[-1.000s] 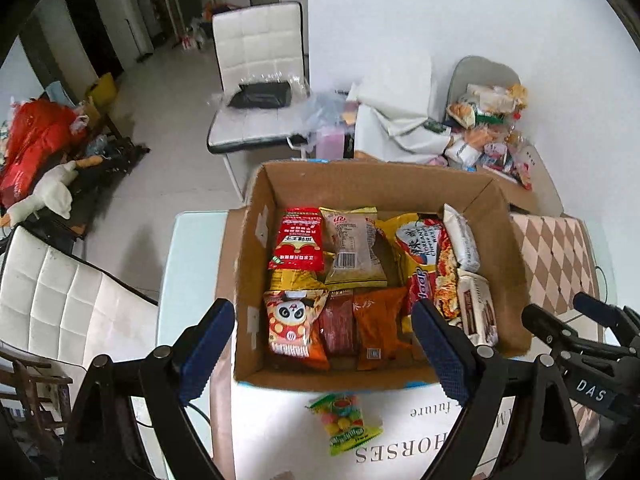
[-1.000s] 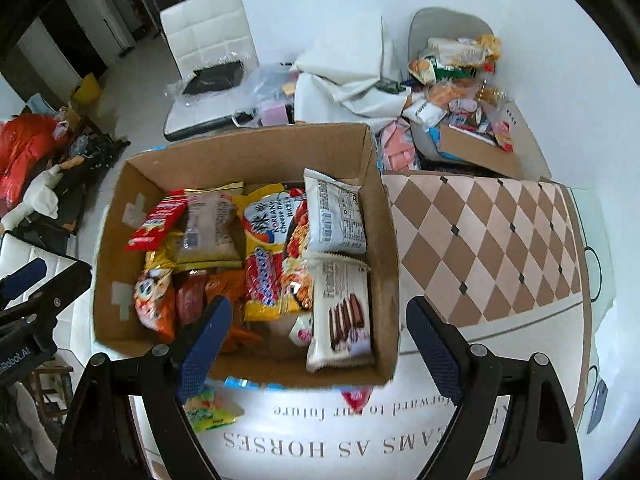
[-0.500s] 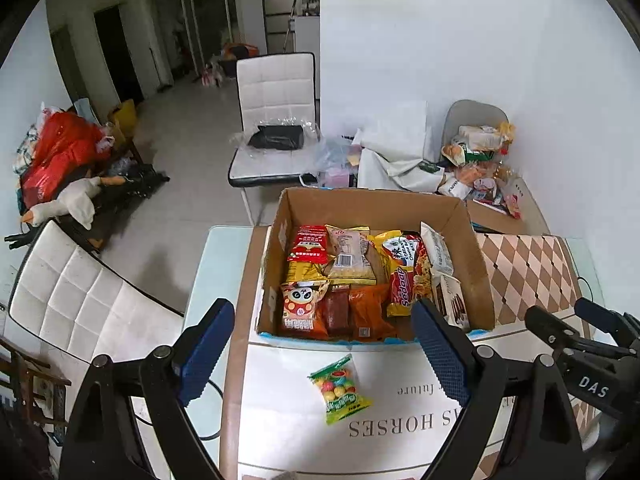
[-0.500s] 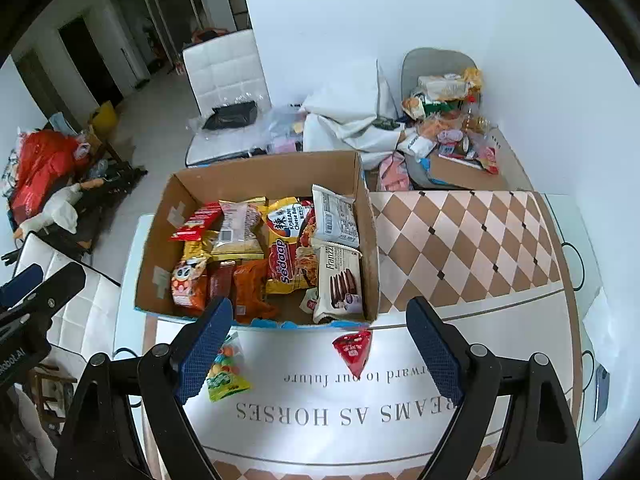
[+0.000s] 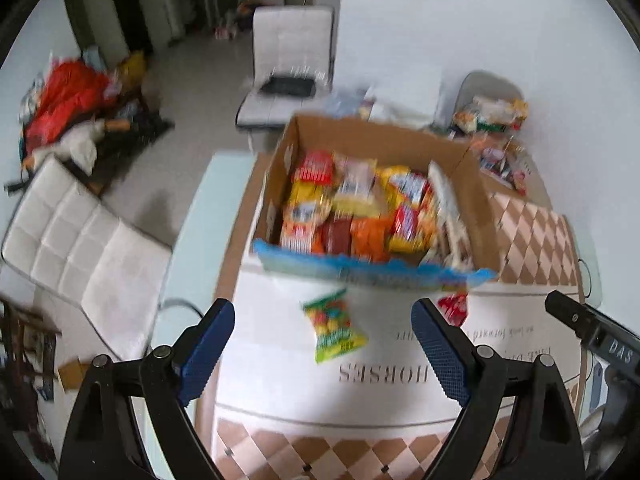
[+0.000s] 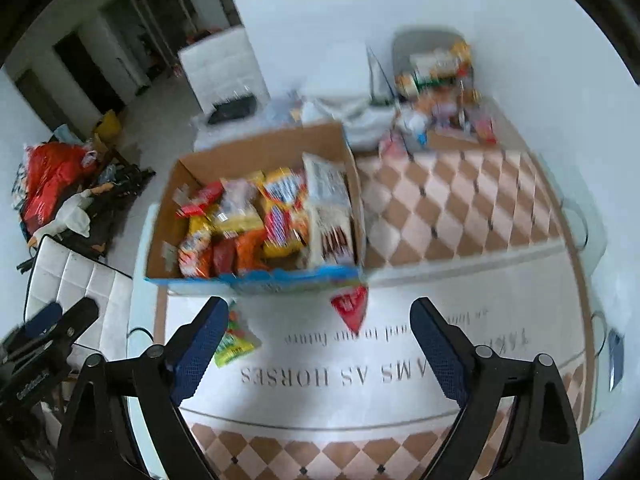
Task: Organize snacks
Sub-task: 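Withdraw both tools from the box back over the table, then grasp the gumball candy bag with the left tool while the right tool grasps the red triangle pack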
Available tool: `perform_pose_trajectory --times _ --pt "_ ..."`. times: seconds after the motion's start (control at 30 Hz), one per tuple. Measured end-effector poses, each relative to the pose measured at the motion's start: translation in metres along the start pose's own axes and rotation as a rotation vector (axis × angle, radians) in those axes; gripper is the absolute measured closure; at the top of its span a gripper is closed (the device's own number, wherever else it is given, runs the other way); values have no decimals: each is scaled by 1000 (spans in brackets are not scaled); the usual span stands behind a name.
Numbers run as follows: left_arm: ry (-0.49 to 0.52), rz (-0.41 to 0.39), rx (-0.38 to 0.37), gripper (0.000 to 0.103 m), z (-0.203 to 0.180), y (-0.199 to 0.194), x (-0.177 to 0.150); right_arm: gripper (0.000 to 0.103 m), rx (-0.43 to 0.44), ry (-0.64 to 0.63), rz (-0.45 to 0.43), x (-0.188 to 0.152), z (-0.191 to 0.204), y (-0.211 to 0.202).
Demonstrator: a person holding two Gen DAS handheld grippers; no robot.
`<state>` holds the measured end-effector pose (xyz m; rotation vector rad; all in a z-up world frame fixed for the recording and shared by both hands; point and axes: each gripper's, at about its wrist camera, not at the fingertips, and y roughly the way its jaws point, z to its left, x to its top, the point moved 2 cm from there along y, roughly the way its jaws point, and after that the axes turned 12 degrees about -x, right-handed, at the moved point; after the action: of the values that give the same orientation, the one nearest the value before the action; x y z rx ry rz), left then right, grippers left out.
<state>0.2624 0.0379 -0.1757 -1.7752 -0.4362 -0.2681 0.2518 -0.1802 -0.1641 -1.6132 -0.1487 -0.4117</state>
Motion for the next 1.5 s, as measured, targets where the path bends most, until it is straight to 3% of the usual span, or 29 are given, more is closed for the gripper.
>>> perform_pose_trajectory --times 0.33,0.57,0.8,0.87,1.0,1.03,1.1,1.3,1.5 --pt "-156 250 -35 13 39 105 -29 9 21 90 238 -10 -11 135" --pt "-264 390 -100 13 56 168 -38 9 -4 112 300 -12 -5 195" --pt "-340 448 -117 13 63 209 -36 11 -5 152 320 -12 -7 225" --pt "-339 451 -116 20 61 214 -37 21 -2 159 333 -12 -7 233" --pt "-309 486 -98 49 56 223 -44 47 1 147 367 -19 -5 245" --pt "-295 484 -93 49 56 222 -44 55 2 145 370 -20 -4 246" --pt "-260 481 -79 52 51 219 -47 62 12 142 367 -24 -4 245" --pt "-204 514 -70 52 35 211 -74 65 16 100 394 -44 -3 242" --pt "-139 572 -61 52 18 197 -122 65 32 28 464 -94 -1 226"
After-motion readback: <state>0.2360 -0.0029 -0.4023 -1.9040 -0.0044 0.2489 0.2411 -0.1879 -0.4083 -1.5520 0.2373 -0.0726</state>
